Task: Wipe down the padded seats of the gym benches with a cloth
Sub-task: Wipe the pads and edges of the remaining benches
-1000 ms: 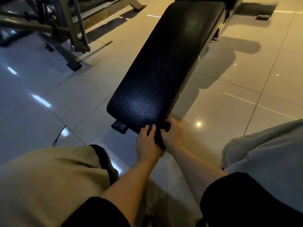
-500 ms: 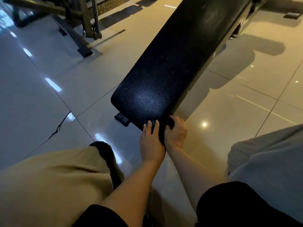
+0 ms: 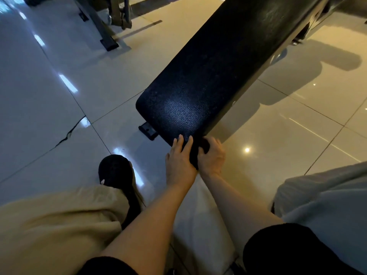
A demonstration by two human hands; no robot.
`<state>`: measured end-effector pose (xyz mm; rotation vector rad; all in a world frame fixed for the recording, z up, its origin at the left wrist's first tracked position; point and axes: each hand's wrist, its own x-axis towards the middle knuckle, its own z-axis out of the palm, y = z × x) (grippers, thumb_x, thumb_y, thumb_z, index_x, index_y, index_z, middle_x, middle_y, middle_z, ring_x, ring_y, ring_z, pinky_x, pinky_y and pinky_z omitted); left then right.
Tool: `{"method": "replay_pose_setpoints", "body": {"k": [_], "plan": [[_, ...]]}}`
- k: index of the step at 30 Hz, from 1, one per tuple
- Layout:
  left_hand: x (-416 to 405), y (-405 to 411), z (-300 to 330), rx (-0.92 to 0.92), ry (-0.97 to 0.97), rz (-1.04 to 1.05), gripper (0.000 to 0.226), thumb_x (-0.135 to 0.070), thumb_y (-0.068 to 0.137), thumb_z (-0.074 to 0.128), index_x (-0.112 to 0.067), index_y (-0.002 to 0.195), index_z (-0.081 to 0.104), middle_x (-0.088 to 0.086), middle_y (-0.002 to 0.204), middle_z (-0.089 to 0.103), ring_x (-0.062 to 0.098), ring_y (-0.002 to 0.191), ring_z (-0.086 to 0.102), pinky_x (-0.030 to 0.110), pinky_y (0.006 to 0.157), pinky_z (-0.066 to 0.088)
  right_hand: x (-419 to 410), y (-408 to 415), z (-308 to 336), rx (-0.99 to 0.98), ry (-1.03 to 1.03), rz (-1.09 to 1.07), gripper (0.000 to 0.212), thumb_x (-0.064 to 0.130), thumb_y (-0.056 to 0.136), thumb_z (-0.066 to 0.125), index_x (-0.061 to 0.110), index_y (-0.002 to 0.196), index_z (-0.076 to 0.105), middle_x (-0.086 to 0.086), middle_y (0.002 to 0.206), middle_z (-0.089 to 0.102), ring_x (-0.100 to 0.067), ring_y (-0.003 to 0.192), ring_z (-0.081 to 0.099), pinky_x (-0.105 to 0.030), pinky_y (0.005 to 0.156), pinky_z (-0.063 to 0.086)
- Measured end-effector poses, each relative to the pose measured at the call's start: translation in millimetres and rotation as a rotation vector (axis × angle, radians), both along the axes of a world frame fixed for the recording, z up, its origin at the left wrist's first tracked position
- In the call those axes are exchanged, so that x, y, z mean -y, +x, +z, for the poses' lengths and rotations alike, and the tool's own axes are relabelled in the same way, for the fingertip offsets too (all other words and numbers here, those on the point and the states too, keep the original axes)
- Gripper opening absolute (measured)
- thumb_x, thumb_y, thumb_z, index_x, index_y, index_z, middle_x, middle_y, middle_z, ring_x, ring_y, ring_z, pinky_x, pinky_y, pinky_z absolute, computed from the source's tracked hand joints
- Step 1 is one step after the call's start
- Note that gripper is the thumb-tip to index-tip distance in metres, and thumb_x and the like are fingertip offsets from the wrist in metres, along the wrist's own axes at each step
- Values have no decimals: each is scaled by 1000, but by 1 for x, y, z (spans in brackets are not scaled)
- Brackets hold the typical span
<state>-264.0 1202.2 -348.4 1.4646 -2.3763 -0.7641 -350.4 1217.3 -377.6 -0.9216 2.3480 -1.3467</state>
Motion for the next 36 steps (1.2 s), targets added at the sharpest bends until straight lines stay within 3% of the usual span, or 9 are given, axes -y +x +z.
{"method": "replay_pose_setpoints", "body": {"k": [5, 12, 15, 18, 22, 25, 31, 33, 36], "plan": [[-8, -2, -5, -43, 16, 43, 75, 7, 86, 48, -20, 152, 26, 7, 161, 13, 22, 149, 7, 47, 114, 28, 13, -35, 20, 48, -89, -235, 26, 2, 80, 65, 4, 106, 62, -15, 104, 63, -26, 94, 57, -16, 73, 29], [-9, 0, 0, -2, 44, 22, 70, -3, 90, 52, -18, 152, 25, 8, 161, 13, 24, 148, 7, 48, 116, 24, 0, -22, 0, 33, 104, 131, 24, 4, 84, 63, 9, 108, 61, -9, 107, 58, -16, 93, 48, -14, 72, 25], [-8, 1, -1, -15, 65, 15, 72, -1, 88, 55, -18, 152, 26, 8, 161, 14, 23, 148, 7, 48, 116, 23, 6, -37, 6, 101, 66, -68, 21, 10, 85, 63, 9, 106, 60, -10, 105, 61, -24, 96, 54, -20, 73, 29], [-9, -1, -7, -28, 49, 41, 74, 4, 88, 52, -20, 152, 25, 5, 161, 13, 20, 148, 6, 46, 116, 23, 15, -50, 21, 127, -58, -264, 22, 11, 84, 63, 6, 105, 59, -12, 105, 60, -23, 91, 53, -16, 71, 28], [-10, -5, -7, -14, 39, 66, 74, 7, 87, 51, -18, 151, 27, 6, 161, 14, 21, 149, 6, 45, 116, 25, 6, -28, 20, 104, -129, -85, 26, 0, 75, 63, 5, 100, 64, -10, 100, 56, -14, 85, 45, -12, 71, 27], [-8, -6, -1, 2, 55, 73, 67, -3, 90, 52, -18, 151, 28, 8, 160, 15, 22, 148, 7, 46, 116, 24, -6, -11, 4, 142, 58, 155, 22, -1, 76, 61, 11, 95, 60, -4, 96, 53, -17, 85, 48, -20, 71, 30], [-7, -3, 2, 29, 94, 54, 74, 4, 87, 51, -20, 152, 26, 5, 161, 13, 20, 149, 7, 45, 115, 26, 9, -43, 26, 185, -110, -202, 23, 5, 77, 63, 8, 100, 60, -12, 99, 61, -25, 90, 55, -23, 73, 34], [-3, -2, 5, 57, 95, 30, 72, 2, 87, 53, -19, 152, 27, 5, 161, 14, 21, 148, 9, 45, 115, 26, 12, -41, 32, 245, -119, -180, 27, 6, 76, 65, 13, 101, 59, -8, 102, 59, -22, 90, 53, -24, 74, 37], [0, 0, 14, 73, 119, 21, 66, -5, 89, 53, -20, 150, 31, 7, 159, 20, 24, 147, 17, 49, 114, 27, 0, -12, 27, 311, -4, 37, 28, 2, 75, 62, 21, 95, 57, -5, 96, 59, -22, 89, 56, -27, 72, 43]]}}
